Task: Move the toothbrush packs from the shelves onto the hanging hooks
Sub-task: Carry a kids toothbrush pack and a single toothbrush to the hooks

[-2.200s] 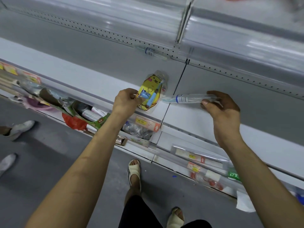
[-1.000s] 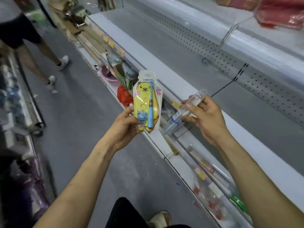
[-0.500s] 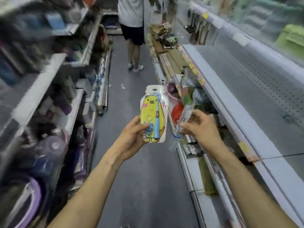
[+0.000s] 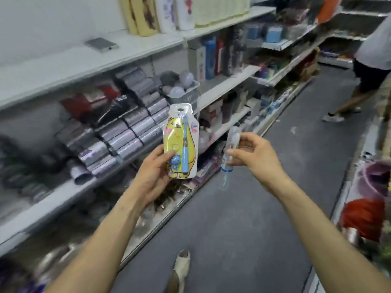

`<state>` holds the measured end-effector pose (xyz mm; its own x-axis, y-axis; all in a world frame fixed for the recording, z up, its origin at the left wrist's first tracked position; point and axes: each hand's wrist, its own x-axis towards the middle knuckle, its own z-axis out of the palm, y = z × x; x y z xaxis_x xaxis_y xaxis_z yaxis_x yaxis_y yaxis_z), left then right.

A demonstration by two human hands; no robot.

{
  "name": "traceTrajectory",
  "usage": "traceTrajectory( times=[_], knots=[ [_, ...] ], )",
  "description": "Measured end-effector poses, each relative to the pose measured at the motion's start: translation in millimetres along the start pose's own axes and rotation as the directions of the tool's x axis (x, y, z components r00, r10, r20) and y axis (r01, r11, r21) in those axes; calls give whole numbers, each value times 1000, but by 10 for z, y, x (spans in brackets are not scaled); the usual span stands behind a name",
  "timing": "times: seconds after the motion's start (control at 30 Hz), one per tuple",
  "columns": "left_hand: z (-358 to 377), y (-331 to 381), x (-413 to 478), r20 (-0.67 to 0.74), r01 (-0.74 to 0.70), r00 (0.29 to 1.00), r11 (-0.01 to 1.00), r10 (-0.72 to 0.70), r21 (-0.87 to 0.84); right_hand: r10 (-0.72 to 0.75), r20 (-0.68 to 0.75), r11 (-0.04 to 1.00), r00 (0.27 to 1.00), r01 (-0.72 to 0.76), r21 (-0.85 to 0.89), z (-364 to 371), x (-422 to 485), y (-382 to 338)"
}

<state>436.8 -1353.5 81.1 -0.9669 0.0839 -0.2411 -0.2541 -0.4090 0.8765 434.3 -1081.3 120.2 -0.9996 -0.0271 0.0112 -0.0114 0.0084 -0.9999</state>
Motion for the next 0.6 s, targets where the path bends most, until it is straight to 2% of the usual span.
traceTrajectory(
  times=[0.13, 0.27, 0.43, 0.6],
  knots=[
    [-750, 222, -982, -228, -118, 968, 992, 107, -34, -31, 272, 999, 962, 27, 18, 943, -175, -134],
    [-1411, 521, -1959, -434, -270, 871, 962, 231, -31, -89, 495, 994, 864, 111, -15, 1973, -529, -408],
    [-2177, 826, -3213, -590, -413, 739, 910, 325, -16, -161, 681, 971, 714, 238, -20, 3258, -1156, -647],
    [-3076, 1008, -4594, -708, -495, 598, 868, 375, 41, -219, 789, 945, 574, 327, 24, 4709, -1984, -915]
  ],
)
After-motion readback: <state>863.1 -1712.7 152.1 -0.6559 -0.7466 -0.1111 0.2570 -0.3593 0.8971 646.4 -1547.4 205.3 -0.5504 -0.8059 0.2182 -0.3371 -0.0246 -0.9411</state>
